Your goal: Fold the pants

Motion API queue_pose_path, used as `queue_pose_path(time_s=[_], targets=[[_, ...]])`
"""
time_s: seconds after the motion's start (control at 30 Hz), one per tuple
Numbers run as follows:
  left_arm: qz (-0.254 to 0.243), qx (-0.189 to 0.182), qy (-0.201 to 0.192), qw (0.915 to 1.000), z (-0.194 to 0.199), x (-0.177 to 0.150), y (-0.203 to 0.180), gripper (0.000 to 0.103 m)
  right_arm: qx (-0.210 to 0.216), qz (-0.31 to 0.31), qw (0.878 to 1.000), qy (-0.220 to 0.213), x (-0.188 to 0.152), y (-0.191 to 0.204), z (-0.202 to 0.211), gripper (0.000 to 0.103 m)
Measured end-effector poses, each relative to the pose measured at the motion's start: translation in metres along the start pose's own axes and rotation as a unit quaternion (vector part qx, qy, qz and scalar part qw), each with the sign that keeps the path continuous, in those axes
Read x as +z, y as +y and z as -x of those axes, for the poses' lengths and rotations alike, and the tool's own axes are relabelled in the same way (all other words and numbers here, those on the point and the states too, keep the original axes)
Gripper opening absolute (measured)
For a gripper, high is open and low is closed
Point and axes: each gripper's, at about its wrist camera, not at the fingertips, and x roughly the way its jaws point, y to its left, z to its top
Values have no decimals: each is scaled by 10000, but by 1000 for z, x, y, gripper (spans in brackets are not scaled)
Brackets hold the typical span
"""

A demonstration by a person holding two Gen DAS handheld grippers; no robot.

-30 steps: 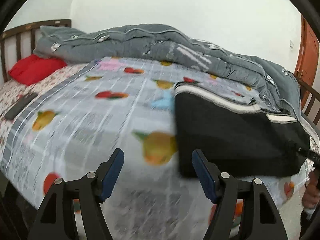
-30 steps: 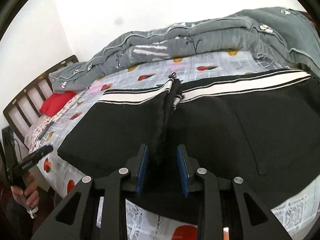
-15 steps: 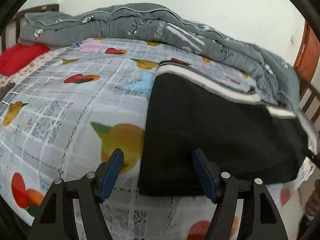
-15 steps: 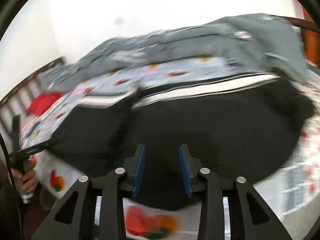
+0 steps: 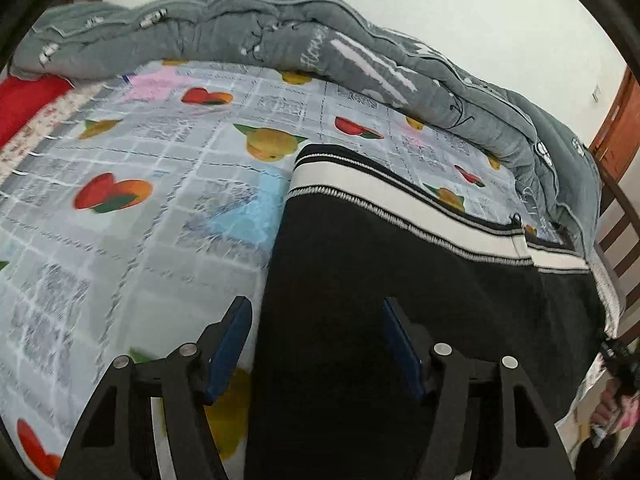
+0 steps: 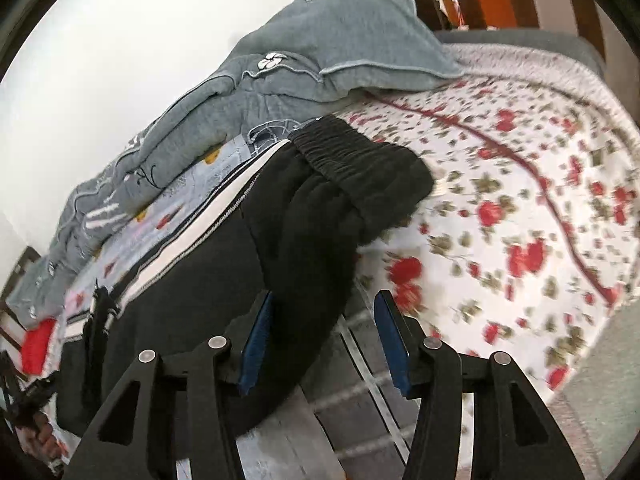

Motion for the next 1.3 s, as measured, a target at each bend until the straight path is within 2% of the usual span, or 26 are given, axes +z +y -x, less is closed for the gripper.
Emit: queue_pose_path(time_s=[0.2,0.27,0.33,0.37,0.4,0.43,0.47,0.5,0.57,0.7,0.83,0.97,1.1,1.17,1.23,1.3], targets=[[191,-190,416,9988,-35,24,3,63,190,-371,9991,88,18,1,-45,52],[286,-293,449,9982,-43,29,4,59,203,-418,9989,114,23,5,-50,54],[359,-343,510,9975,-47,33,5,53,56,-405,9991,103,27,12,-51,45],[421,-364,543,9970,-49,35,5,46,-35,-308,9995,29,28,17,-48,32],[462,-371,565,9966,-50,37,5,40,-77,-162,9998,-32,29,23,-45,25],[472,-394,566,9965,-51,38,5,35,-143,74,9997,-184,29,34,-38,21],[434,-428,540,9967,-50,40,3,24,-186,237,9991,-302,29,41,-33,18],[368,-440,476,9972,-48,42,1,18,-265,412,9979,-418,30,51,-28,17],[320,-417,349,9980,-43,46,0,13,-352,784,9940,-671,31,76,-18,15],[456,-536,173,9974,-35,55,5,11,-331,1245,9863,-1028,39,123,0,14],[595,-607,-1,9964,-20,65,27,11,1,1481,9817,-1201,46,168,13,14],[633,-321,-192,9973,2,76,62,11,549,1566,9784,-1231,43,200,16,13],[858,54,-305,9958,23,86,104,11,1050,1529,9774,-1013,33,219,-1,13],[784,353,-290,9959,24,87,117,11,1024,1596,9788,-775,22,221,-22,13],[675,607,-218,9956,15,85,124,13,788,1712,9805,-549,11,216,-46,14],[647,772,-88,9949,5,80,129,25,337,1707,9846,-154,0,200,-76,19]])
